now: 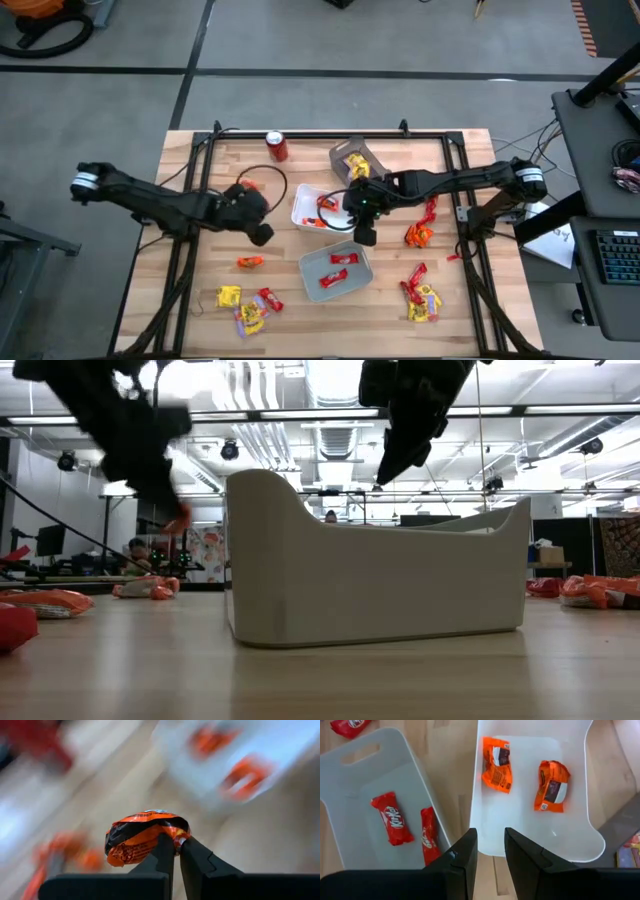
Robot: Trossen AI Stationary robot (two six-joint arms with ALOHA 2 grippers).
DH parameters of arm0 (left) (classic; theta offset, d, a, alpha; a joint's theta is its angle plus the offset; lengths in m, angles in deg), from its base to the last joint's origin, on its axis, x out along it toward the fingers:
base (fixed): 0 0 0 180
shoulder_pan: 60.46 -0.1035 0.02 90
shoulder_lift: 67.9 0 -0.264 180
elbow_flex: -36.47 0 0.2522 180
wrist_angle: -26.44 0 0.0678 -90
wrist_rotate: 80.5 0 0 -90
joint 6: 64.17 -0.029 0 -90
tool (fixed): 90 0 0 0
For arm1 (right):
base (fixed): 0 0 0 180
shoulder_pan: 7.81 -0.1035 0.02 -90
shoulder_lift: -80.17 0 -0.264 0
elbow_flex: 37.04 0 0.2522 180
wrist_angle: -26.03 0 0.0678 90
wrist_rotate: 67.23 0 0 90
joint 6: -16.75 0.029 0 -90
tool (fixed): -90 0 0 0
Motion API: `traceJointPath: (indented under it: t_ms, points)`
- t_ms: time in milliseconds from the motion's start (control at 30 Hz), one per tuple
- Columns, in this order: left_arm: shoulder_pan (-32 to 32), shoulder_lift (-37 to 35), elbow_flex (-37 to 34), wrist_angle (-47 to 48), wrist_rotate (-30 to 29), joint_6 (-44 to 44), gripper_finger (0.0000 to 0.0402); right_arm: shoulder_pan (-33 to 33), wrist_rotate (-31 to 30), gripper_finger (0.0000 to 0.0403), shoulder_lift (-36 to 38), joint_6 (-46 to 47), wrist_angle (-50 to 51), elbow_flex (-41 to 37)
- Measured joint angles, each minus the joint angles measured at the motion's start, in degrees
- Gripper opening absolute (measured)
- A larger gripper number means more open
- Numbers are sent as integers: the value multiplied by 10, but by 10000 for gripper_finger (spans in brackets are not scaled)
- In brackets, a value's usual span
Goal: Sort candy
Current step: Put the orange chocolate pack into the white bin
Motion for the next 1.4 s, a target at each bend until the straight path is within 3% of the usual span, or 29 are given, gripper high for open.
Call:
traceJointPath:
  t_ms: [100,200,300,600,933,1100,1233,1400]
  points:
    - [4,-24,0,-122,20,-128,0,-1,0,91,0,-17,-40,-11]
    - [4,-28,0,-237,101,-245,0,-5,-1,91,0,-59,-111,-29]
    - [4,-19,0,-314,151,-302,0,-12,-4,91,0,-107,-204,-51]
    - [3,58,0,-432,155,-282,0,-23,-20,91,0,-181,-336,-80]
    - [2,108,0,-470,154,-259,0,-23,-20,91,0,-191,-308,-61]
    - [1,108,0,-470,154,-259,0,-23,-83,85,0,-182,-300,-61]
    - [0,103,0,-470,154,-261,0,-24,-119,54,-1,-199,-308,-62]
    - [-1,103,0,-470,154,-265,0,-25,-72,49,-1,-175,-310,-61]
